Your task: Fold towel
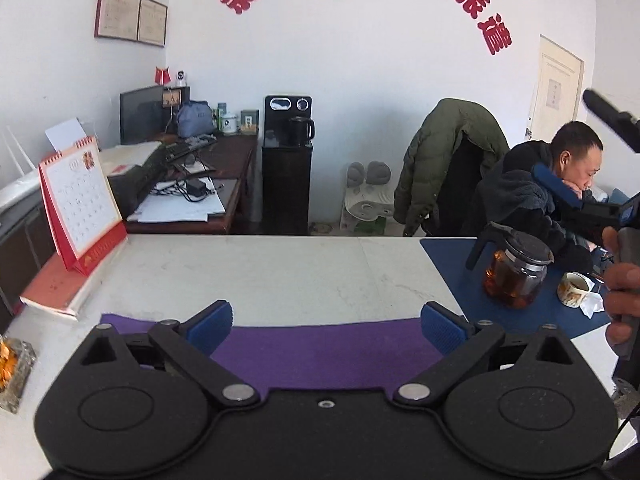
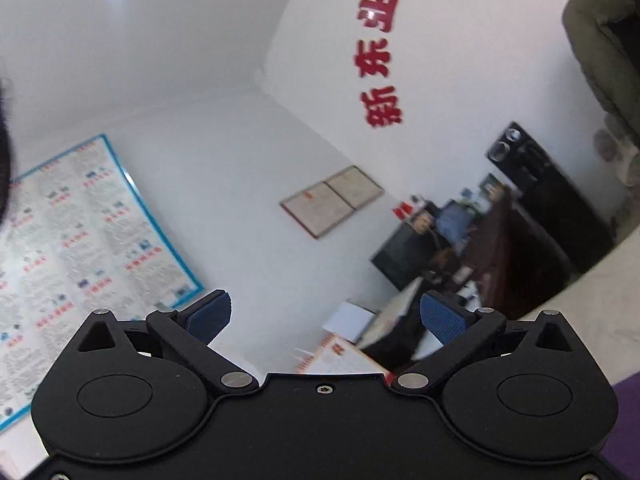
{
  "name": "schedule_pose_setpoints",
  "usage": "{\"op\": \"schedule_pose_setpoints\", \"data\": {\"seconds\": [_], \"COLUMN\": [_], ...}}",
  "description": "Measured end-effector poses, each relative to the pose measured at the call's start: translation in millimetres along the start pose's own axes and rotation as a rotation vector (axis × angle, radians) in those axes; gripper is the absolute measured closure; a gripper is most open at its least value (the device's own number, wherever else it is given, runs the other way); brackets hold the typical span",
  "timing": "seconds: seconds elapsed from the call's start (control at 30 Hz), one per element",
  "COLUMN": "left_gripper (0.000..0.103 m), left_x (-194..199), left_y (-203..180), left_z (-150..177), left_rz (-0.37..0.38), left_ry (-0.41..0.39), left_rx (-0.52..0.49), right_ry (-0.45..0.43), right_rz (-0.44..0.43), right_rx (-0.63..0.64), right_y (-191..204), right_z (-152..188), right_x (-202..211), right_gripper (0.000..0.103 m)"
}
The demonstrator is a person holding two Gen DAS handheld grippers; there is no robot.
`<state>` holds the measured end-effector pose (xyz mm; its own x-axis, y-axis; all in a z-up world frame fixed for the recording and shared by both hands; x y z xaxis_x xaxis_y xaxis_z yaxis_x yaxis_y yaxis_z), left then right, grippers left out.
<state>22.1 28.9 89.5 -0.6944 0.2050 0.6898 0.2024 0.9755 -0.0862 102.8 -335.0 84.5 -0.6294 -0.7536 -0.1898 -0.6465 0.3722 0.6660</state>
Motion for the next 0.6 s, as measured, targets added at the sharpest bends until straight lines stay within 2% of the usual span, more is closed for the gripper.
{"op": "schedule_pose_setpoints", "data": {"seconds": [0.03, 0.07, 0.13, 0.33, 0.47, 0.6], "left_gripper": [0.002, 0.002, 0.002, 0.002, 0.002, 0.002], "left_x": [-3.5, -7.0, -10.5, -7.9, -11.1, -9.2], "left_y": [-2.8, -5.6, -11.9, -26.7, -27.2, -29.8], "left_z": [4.1, 8.3, 13.5, 21.4, 24.4, 26.2], "left_rz": [0.005, 0.010, 0.006, -0.044, -0.022, -0.036], "left_ry": [0.009, 0.019, 0.026, -0.035, -0.036, -0.108], "left_rx": [0.025, 0.049, 0.076, 0.062, 0.067, -0.027], "right_ry": [-0.030, -0.029, 0.025, 0.102, 0.145, 0.170], "right_rz": [-0.009, 0.026, 0.119, 0.112, 0.142, 0.168], "right_rx": [0.055, 0.085, 0.120, 0.109, 0.147, 0.187], "right_y": [1.9, 2.8, -2.4, -3.6, 12.2, 32.3], "right_z": [1.5, 2.8, 6.4, 21.2, 29.3, 34.8], "right_x": [3.6, 3.3, -2.0, -15.1, -20.8, -25.4], "right_gripper": [0.000, 0.000, 0.000, 0.000, 0.000, 0.000]}}
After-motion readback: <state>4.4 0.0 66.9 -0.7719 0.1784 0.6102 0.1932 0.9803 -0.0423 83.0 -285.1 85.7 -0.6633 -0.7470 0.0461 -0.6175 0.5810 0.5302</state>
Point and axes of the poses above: each gripper's, at about its wrist camera, not at the fingertips, and x roughly against the way its jaws point, y to its left, z to its underside, the point moved 3 cm from there along -x, roughly the way its jaws point, and after that the axes turned 11 degrees about y, right-handed, at the moved point
